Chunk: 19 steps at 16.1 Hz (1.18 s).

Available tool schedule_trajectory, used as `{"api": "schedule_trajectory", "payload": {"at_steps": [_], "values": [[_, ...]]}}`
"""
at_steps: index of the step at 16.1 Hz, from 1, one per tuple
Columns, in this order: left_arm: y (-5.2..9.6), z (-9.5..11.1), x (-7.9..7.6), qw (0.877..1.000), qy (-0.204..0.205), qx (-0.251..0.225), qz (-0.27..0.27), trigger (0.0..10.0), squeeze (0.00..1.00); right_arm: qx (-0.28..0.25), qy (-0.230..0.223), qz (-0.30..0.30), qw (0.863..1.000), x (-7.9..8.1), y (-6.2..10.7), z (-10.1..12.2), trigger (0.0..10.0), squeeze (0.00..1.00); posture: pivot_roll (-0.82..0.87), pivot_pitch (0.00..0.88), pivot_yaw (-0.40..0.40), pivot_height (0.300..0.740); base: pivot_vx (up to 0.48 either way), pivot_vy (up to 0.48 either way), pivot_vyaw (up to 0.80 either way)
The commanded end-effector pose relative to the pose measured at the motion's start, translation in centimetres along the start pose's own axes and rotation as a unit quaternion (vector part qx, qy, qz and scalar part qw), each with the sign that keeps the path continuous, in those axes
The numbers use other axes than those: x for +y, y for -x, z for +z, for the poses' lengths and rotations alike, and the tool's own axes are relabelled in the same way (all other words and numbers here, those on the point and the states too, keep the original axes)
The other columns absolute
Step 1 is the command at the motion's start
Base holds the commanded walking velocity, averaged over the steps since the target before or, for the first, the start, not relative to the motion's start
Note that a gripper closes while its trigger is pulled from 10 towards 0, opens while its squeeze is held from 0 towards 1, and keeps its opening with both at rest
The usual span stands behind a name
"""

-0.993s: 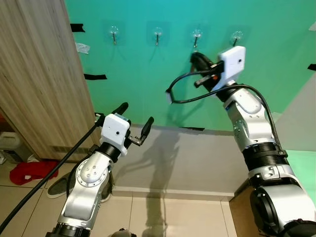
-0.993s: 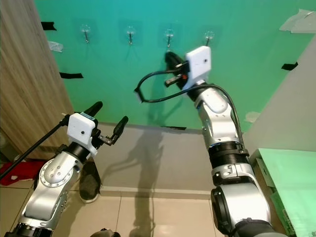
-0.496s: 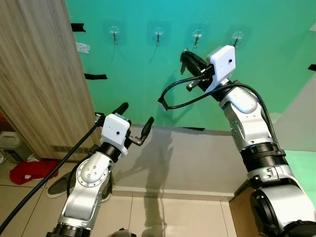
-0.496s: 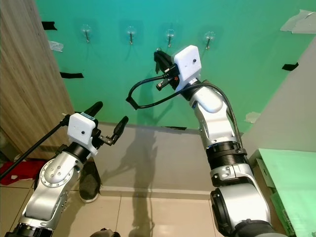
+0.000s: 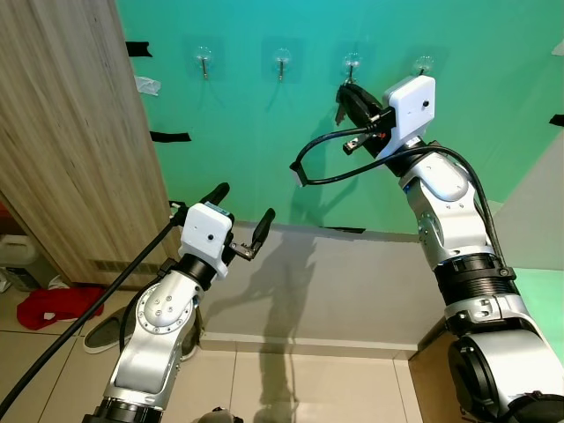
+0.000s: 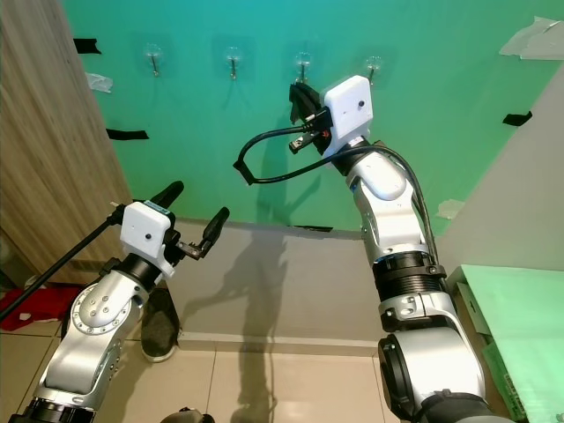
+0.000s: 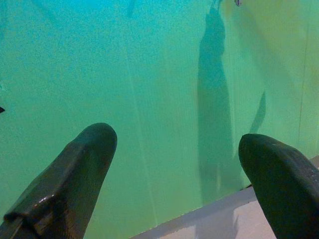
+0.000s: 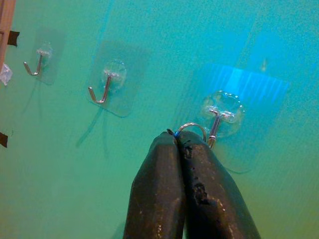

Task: Hang keys on a hook

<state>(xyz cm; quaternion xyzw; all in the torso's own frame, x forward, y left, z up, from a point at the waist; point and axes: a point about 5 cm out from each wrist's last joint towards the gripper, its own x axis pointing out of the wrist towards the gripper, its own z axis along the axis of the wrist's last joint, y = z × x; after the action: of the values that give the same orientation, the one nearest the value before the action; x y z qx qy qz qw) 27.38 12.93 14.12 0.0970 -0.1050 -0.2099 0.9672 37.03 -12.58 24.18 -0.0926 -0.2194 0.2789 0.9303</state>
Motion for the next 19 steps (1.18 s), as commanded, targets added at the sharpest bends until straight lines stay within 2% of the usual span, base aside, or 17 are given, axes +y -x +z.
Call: {"api": "schedule_trajectory", "payload": {"at_steps": [1, 6, 8, 9, 11, 14, 19], "values": [[-0.3, 0.0, -0.2, 1.000, -0.005, 0.002, -0.005, 10.0, 0.00, -0.030, 0.007, -0.010, 0.999, -0.6, -0.4, 1.4, 0.0, 0.00, 0.13, 0.000, -0.042, 0.740, 0.000, 0.000, 0.00], [-0.2, 0.0, -0.2, 1.000, -0.005, 0.003, -0.004, 10.0, 0.00, -0.024, -0.011, -0.019, 0.999, -0.8, -0.5, 1.1, 0.0, 0.00, 0.13, 0.000, -0.045, 0.740, 0.000, 0.000, 0.00], [-0.3, 0.0, -0.2, 1.000, -0.005, 0.003, -0.003, 10.0, 0.00, -0.029, -0.001, -0.009, 1.000, -0.6, -0.6, 1.4, 0.0, 0.00, 0.13, 0.000, -0.046, 0.740, 0.000, 0.000, 0.00], [-0.3, 0.0, -0.2, 1.000, -0.006, 0.003, -0.003, 10.0, 0.00, -0.024, 0.024, 0.008, 0.999, -0.2, -0.6, 1.3, 0.0, 0.00, 0.13, 0.000, -0.049, 0.740, 0.000, 0.000, 0.00], [-0.2, -0.1, -0.3, 1.000, -0.005, 0.004, -0.003, 10.0, 0.00, -0.018, 0.043, 0.033, 0.998, 0.7, -0.4, 1.0, 0.0, 0.00, 0.13, 0.000, -0.049, 0.740, 0.000, 0.000, 0.00], [-0.2, -0.1, -0.3, 1.000, -0.005, 0.005, -0.004, 10.0, 0.00, -0.019, 0.045, 0.040, 0.998, 1.0, -0.3, 1.1, 0.0, 0.00, 0.13, 0.000, -0.046, 0.740, 0.000, 0.000, 0.00], [-0.3, -0.1, -0.1, 1.000, -0.008, 0.004, -0.006, 10.0, 0.00, -0.045, 0.010, 0.008, 0.999, -0.3, -0.2, 2.1, 0.0, 0.00, 0.13, 0.000, -0.044, 0.740, 0.000, 0.000, 0.00]]}}
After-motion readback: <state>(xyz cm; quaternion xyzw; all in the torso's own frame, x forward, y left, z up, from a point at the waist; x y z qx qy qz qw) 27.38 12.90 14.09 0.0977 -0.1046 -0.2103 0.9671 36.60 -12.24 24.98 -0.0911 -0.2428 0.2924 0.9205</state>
